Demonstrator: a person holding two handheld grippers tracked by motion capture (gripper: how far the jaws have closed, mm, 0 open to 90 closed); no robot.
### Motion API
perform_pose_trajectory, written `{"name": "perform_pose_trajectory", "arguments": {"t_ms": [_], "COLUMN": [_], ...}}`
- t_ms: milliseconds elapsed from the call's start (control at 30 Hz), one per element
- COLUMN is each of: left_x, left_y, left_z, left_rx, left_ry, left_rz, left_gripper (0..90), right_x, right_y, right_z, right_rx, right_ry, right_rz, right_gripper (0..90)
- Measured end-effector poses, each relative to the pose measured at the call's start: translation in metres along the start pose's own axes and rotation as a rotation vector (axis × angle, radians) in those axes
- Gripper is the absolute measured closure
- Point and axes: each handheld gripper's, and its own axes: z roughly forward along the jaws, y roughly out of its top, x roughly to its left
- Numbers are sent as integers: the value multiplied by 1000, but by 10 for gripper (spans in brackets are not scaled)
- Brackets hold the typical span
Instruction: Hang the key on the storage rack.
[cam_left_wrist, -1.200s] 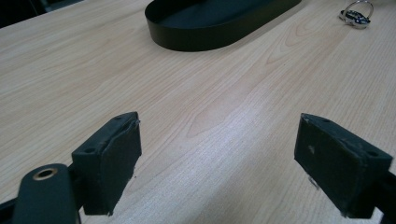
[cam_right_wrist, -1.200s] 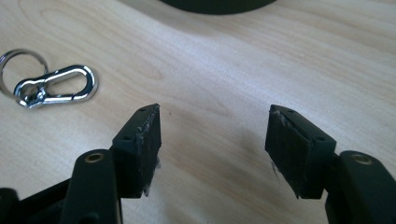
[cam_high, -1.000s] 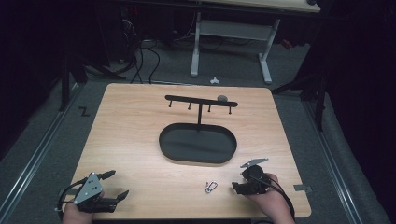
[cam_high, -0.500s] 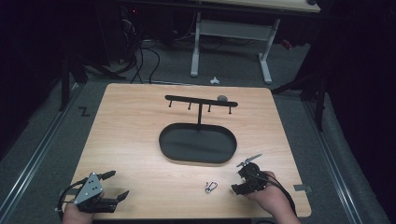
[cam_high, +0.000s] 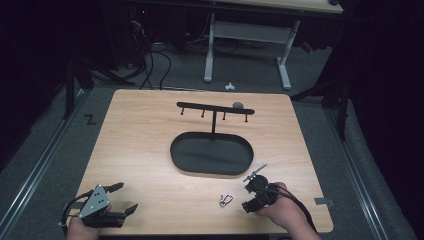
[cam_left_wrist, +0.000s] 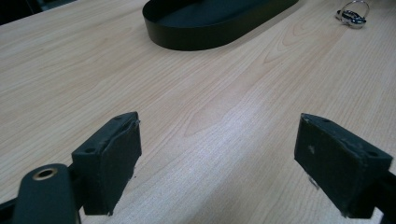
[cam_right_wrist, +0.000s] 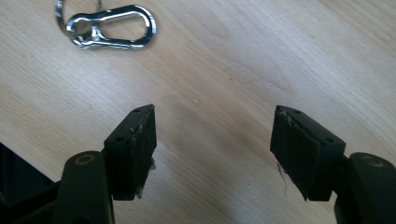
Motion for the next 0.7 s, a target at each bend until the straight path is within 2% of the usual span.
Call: {"name": "perform_pose_trajectory", "arguments": {"t_ms": [100, 133, 233, 333, 367, 400, 533, 700], "left_x": [0, 0, 0, 0, 0, 0, 0, 0], "left_y": [0, 0, 1, 1, 1, 1, 1, 1], "left_z": [0, 1, 1, 1, 1, 1, 1, 1], "left_rx": [2, 3, 3, 4, 4, 4, 5, 6], "left_ry": [-1, -2, -4, -5, -5, -6, -6, -9], "left_rz": [0, 0, 3, 1, 2, 2, 4, 6], "left_gripper": [153, 153, 153, 153, 153, 153, 153, 153], "right_x": [7, 9, 15, 20, 18, 22, 30, 36], "right_y": [4, 6, 7, 10, 12, 12, 16, 22], "right_z": [1, 2, 1, 0, 1, 0, 2, 4], "right_rx": [7, 6, 22, 18, -6, 2, 2, -1], "right_ry": [7, 3, 6, 12, 16, 22, 30, 34], "right_rz": [-25, -50, -24, -37, -104, -81, -105, -111], "right_gripper": [296, 293, 288, 284, 286, 284, 286, 304]}}
